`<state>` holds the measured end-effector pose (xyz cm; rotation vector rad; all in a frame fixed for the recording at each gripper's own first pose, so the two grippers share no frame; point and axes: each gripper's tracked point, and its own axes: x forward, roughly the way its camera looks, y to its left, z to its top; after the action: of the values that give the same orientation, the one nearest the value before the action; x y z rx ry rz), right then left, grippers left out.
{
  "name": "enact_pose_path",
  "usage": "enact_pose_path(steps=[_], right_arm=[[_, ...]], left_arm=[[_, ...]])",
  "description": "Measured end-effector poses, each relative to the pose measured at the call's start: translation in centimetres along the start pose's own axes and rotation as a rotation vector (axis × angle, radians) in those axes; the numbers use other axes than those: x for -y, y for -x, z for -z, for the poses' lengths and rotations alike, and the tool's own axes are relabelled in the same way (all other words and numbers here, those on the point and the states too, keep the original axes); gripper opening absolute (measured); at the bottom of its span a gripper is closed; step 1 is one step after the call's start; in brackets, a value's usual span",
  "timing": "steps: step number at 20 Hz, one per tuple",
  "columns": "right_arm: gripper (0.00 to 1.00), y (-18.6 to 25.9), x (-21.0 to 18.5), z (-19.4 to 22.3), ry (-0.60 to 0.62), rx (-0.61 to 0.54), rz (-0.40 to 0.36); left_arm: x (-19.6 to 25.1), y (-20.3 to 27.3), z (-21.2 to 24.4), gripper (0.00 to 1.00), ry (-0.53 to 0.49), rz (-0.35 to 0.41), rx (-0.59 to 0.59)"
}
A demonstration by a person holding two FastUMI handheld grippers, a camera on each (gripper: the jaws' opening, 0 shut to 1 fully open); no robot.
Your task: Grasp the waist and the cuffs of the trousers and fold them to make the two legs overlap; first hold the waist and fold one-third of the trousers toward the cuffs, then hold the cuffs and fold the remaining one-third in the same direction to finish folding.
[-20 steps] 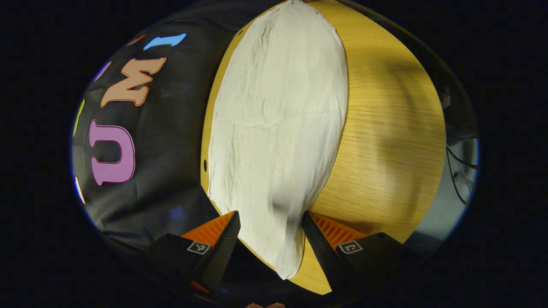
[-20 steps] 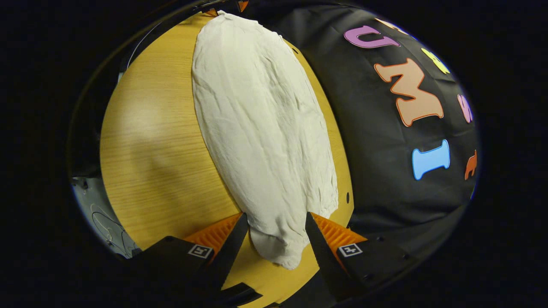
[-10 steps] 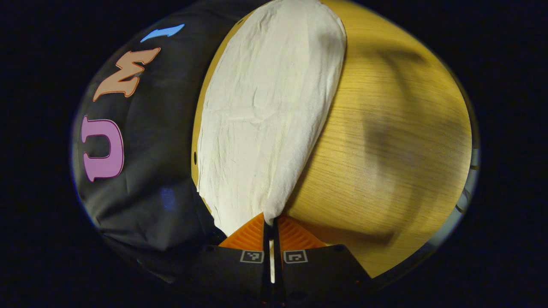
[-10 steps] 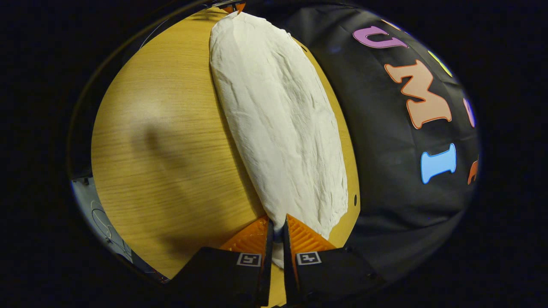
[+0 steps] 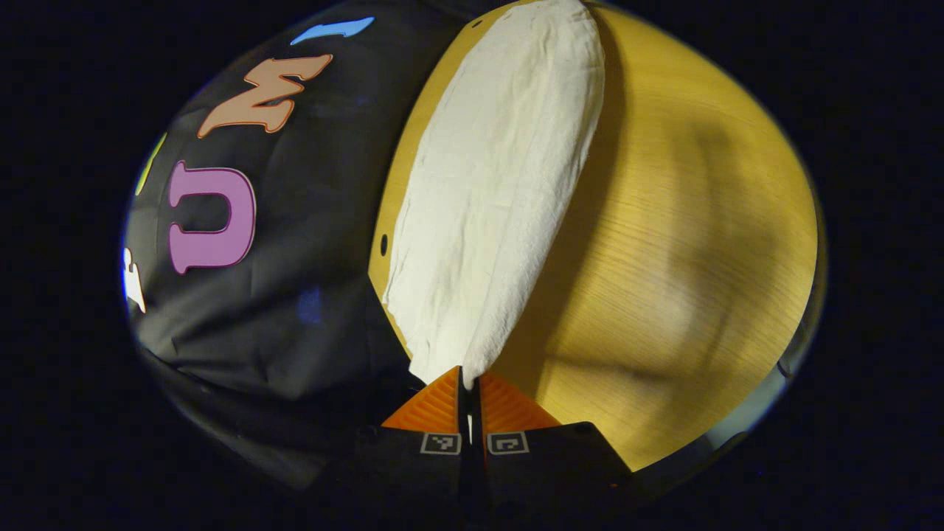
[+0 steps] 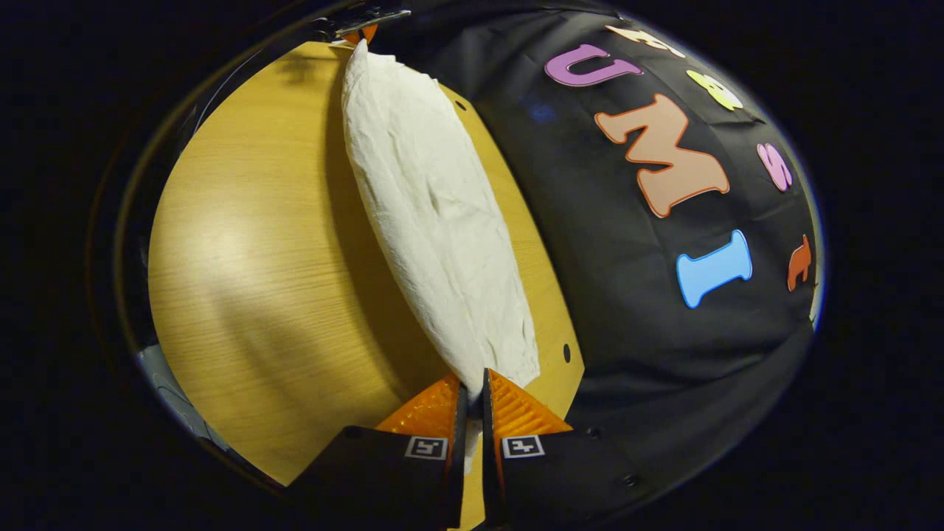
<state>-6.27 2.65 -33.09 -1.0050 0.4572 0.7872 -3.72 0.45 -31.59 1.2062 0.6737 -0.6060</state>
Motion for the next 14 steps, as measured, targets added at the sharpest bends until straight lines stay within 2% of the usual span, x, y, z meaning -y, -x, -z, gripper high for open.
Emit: enact_pose_path(steps=[3,7,12,13,14], right_arm=[[0.10,-0.3,2.6,-1.1,0.006,0.025,0.057],[0.13,-1.2,5.7,-2.1,-0.026,0.030,0.130],[0.13,-3.7,9.8,-3.8,-0.063,0.001,0.214],[0.10,-4.3,10.4,-4.0,-0.074,-0.010,0.224],[0.13,-5.0,10.9,-4.1,-0.087,-0.025,0.237]], left_arm=[[-3.4,-0.4,-1.4,0.00,0.038,-0.059,0.005],[-7.9,-1.2,-2.6,0.00,0.057,-0.115,0.029],[-12.6,-4.3,-4.9,0.00,0.079,-0.144,0.082],[-13.5,-4.9,-5.3,0.00,0.093,-0.146,0.095],[-14.4,-5.7,-5.9,0.00,0.112,-0.149,0.115]])
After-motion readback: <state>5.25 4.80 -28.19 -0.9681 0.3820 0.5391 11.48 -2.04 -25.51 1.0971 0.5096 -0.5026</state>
